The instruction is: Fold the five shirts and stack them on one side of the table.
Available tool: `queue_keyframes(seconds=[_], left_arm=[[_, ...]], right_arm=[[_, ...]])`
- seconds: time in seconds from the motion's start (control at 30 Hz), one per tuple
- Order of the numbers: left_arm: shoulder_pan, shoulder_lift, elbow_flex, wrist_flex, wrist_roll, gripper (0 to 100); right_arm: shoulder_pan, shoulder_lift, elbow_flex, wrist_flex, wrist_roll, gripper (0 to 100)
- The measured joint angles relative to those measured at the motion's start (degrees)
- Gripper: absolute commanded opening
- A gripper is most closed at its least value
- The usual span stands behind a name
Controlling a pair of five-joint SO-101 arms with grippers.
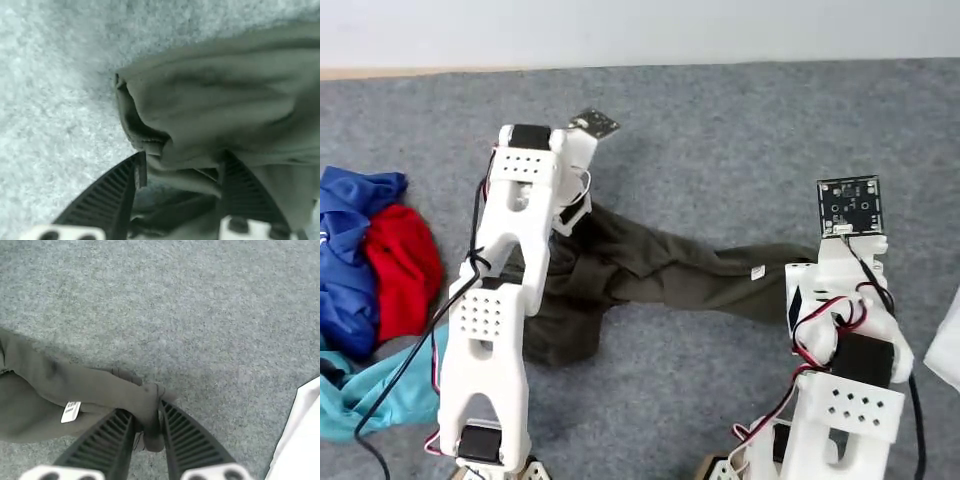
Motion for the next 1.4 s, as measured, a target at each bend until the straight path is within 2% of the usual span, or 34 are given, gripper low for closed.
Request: queue_keyframes(seconds=[0.47,0.7,0.97,1.17,1.4], left_arm=[[0.97,2.9,-1.58,0.09,0.0,0],[1.23,2.2,-6.86,0.09,0.09,0],[3.96,-6.42,-6.95,0.09,0.26,0],[2.73,-13.8,-6.95,0.09,7.12,0],[2.55,-29.27,-6.95,0.26,13.45,0]], right_arm=[[0.0,0.0,0.0,0.0,0.0,0.9],[0.0,0.0,0.0,0.0,0.0,0.9],[0.0,0.0,0.0,0.0,0.0,0.9],[0.0,-0.53,-0.35,0.0,0.0,0.9],[0.0,-7.3,-6.42,0.09,0.0,0.8]])
